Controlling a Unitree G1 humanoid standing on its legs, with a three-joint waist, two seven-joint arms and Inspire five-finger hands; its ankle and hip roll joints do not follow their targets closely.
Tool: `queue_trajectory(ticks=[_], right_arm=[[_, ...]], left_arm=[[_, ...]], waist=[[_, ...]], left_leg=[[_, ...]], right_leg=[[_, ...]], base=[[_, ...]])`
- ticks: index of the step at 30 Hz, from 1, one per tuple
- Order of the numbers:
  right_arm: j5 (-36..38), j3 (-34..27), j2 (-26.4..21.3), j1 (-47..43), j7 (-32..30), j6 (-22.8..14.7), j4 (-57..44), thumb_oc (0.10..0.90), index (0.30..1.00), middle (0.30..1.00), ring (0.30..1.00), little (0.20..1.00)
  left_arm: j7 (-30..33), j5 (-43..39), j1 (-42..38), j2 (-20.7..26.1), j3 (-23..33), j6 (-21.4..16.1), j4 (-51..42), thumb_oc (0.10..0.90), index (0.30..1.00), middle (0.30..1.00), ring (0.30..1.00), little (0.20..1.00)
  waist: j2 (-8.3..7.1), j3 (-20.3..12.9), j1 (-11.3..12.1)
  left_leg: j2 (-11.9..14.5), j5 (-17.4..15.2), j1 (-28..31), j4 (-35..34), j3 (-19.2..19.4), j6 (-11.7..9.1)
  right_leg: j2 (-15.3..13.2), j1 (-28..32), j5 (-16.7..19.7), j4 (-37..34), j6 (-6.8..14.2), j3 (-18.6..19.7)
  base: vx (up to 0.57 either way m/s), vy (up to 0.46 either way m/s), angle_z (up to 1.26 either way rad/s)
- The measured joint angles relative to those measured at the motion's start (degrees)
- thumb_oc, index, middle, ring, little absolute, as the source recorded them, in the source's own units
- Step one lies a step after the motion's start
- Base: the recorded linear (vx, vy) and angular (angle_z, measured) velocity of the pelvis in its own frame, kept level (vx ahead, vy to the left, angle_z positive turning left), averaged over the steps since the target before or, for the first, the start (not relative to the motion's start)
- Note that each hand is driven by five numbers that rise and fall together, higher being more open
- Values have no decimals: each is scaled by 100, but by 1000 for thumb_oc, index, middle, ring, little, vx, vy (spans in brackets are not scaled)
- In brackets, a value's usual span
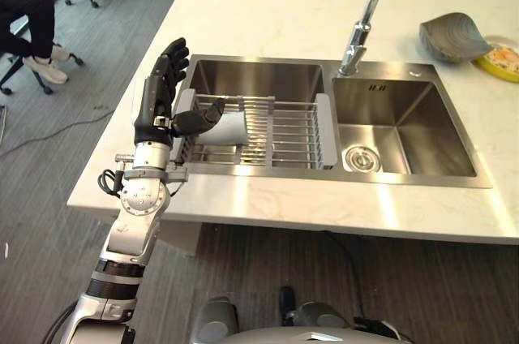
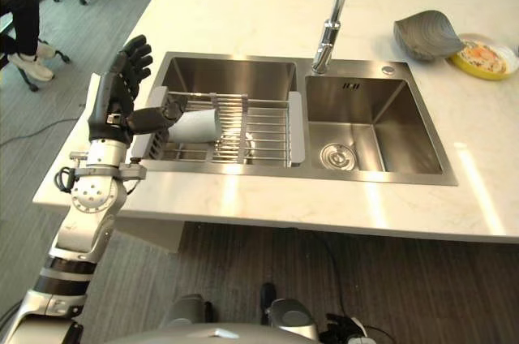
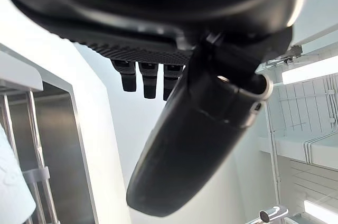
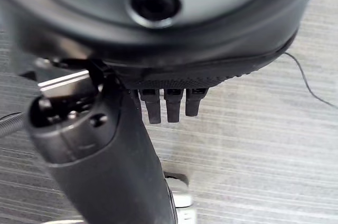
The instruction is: Place the dishes in the dishwasher.
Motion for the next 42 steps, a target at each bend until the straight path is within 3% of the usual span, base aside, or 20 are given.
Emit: queue_trajectory(ticks=[1,2,4,5,6,7,8,9,10,11,12,17,23,30,42], right_arm=[[0,1,-54,-46,0,-18,1,800,900,900,900,900],[-1,5,-113,-58,9,-16,-3,800,900,900,900,900],[-1,-1,-196,95,34,-67,105,800,900,900,900,900],[-2,-8,-266,222,38,-104,123,800,900,900,900,900],[-2,-8,-266,222,38,-104,123,800,900,900,900,900],[-1,-14,-264,299,46,-118,208,800,900,900,900,900],[-2,-28,-215,299,101,-82,333,800,900,900,900,900],[-4,-131,-142,355,144,-63,428,800,900,900,900,900],[-4,-131,-142,355,144,-63,428,800,900,900,900,900],[-4,-271,-88,473,209,-86,445,800,900,900,900,900],[-4,-271,-88,473,209,-86,445,800,900,900,900,900],[-54,-672,-139,669,371,-6,684,800,900,900,900,900],[-48,-647,-155,722,537,-75,575,800,900,900,900,900],[-46,-619,-158,736,662,-104,688,800,900,900,900,900],[-48,-668,-224,854,727,-10,904,800,900,900,900,900]], left_arm=[[-4,-1,0,-13,-7,-17,78,800,900,900,900,900],[-2,-12,1,-32,-6,-16,152,800,900,900,900,900],[5,-26,167,-91,-15,-17,277,800,900,900,900,900],[7,-67,200,-114,-99,-17,279,800,900,900,900,900],[7,-67,200,-114,-99,-17,279,800,900,900,900,900],[-21,-71,164,-105,-206,-26,274,800,900,900,900,900],[-42,-73,175,-94,-207,-27,322,800,900,900,900,900],[-69,-78,194,-19,-207,-23,457,800,900,900,900,900],[-69,-78,194,-19,-207,-23,457,800,900,900,900,900],[-159,-88,216,277,-206,18,674,800,900,900,900,900],[-159,-88,216,277,-206,18,674,800,900,900,900,900],[-859,-183,301,1420,-453,108,612,800,900,900,900,900],[-1545,-181,304,1951,-1054,87,-316,800,900,900,900,900],[-1822,-172,298,2120,-1126,13,-437,800,900,900,900,900],[-1836,1210,245,2209,-1643,122,822,800,900,900,900,900]], waist=[[62,52,34],[127,141,54],[341,101,-12],[501,60,-37],[501,60,-37],[539,58,-102],[544,66,-144],[536,58,-137],[536,58,-137],[559,62,-183],[559,62,-183],[589,-88,-225],[554,-448,-170],[594,-577,-209],[618,-605,-303]], left_leg=[[-18,247,41,-822,-104,-2],[-18,498,33,-1180,-122,-36],[120,1295,87,-1257,-124,6],[199,1541,126,-1230,-81,40],[199,1541,126,-1230,-81,40],[134,1478,326,-1646,17,95],[49,1514,521,-2098,80,291],[-39,1589,699,-2407,181,341],[-39,1589,699,-2407,181,341],[-166,1589,821,-2545,221,405],[-166,1589,821,-2545,221,405],[-420,1445,978,-2570,310,520],[-335,1425,948,-2570,221,452],[-255,1433,955,-2569,221,405],[-171,1467,902,-2569,236,351]], right_leg=[[-33,60,62,-86,80,68],[-35,159,58,-82,104,128],[60,434,-67,-151,281,194],[146,507,-134,-186,366,207],[146,507,-134,-186,366,207],[76,489,-218,-148,484,176],[-15,448,-257,-140,592,202],[-120,453,-264,-141,664,255],[-120,453,-264,-141,664,255],[-241,497,-334,-148,805,276],[-241,497,-334,-148,805,276],[-512,911,-161,-708,1079,264],[-427,954,-133,-799,1010,178],[-350,952,-138,-801,1010,183],[-276,884,-152,-803,1031,209]], base=[[77,34,-60],[112,72,-59],[101,113,-43],[57,89,-21],[52,92,6],[20,130,10],[31,178,1],[5,128,-11],[27,110,-16],[16,62,-7],[41,113,-9],[38,44,-4],[21,10,6],[5,1,0],[0,0,0]])
